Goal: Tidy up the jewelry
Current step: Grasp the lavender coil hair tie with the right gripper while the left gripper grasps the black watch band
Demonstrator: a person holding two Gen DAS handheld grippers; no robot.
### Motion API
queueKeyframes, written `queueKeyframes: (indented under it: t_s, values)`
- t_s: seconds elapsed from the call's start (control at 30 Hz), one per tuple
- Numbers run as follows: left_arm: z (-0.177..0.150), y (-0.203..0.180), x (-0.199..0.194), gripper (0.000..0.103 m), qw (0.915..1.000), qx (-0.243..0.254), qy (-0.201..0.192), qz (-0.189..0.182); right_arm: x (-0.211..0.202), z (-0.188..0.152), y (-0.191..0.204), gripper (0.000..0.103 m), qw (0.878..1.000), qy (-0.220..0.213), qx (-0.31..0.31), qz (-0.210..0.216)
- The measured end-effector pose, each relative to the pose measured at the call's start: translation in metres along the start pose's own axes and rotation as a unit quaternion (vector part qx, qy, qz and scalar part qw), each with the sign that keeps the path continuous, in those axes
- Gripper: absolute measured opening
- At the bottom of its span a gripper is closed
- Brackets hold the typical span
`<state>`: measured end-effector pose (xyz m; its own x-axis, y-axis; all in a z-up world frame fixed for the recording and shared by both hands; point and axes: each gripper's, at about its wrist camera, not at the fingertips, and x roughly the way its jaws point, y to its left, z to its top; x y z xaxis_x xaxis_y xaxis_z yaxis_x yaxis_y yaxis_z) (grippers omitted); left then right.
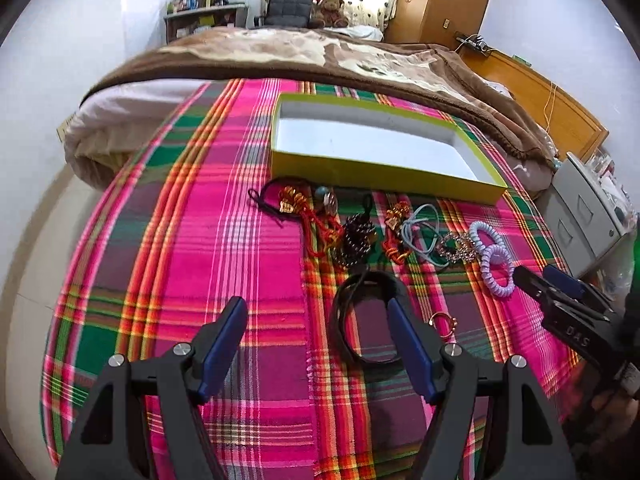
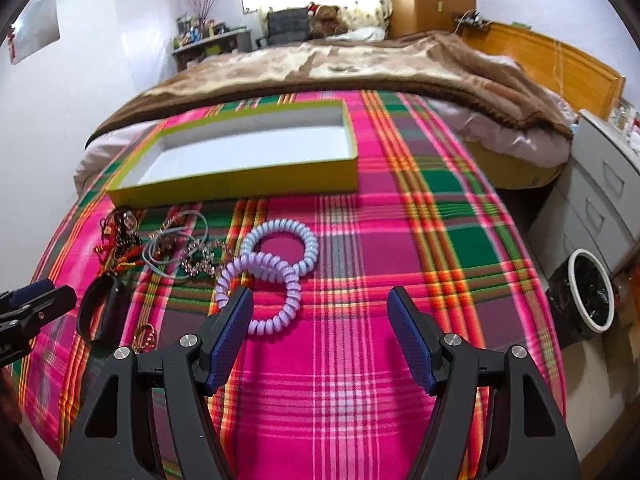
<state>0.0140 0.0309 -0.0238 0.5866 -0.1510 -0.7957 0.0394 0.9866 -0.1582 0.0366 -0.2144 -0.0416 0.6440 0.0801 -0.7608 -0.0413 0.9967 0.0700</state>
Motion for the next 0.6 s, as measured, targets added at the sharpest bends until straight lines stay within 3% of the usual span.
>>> queueKeyframes:
  t_s: [0.17,0.3,0.4,0.43,0.5,0.6]
  values:
    - [-0.001,0.003,0.007,0.074,0.9998,0.001,0.018,-0.008,0.009,0.0,0.003,0.069,1.0,0.009,-0.013,0.011]
    - [-0.002,0.004,0.013,0.074,0.9994,0.0,0.033,-0.007,0.015,0.001,0.003,0.05,1.0,0.018,-0.015,0.009]
    - [-0.003,0.002,0.019,0.071,0.9991,0.006,0.041,0.003,0.018,0.0,0.003,0.049,1.0,0.022,-0.013,0.011]
    - [-0.004,0.0,0.02,0.07,0.999,0.013,0.041,0.012,0.017,-0.001,0.003,0.044,1.0,0.022,-0.013,0.011]
    - [-0.004,-0.003,0.02,0.063,0.9985,0.024,0.039,0.029,0.018,0.0,0.002,0.027,1.0,0.021,-0.014,0.011]
    - [-0.004,-0.002,0.019,0.053,0.999,0.015,0.033,0.026,0.018,0.0,0.002,0.022,1.0,0.022,-0.012,0.008]
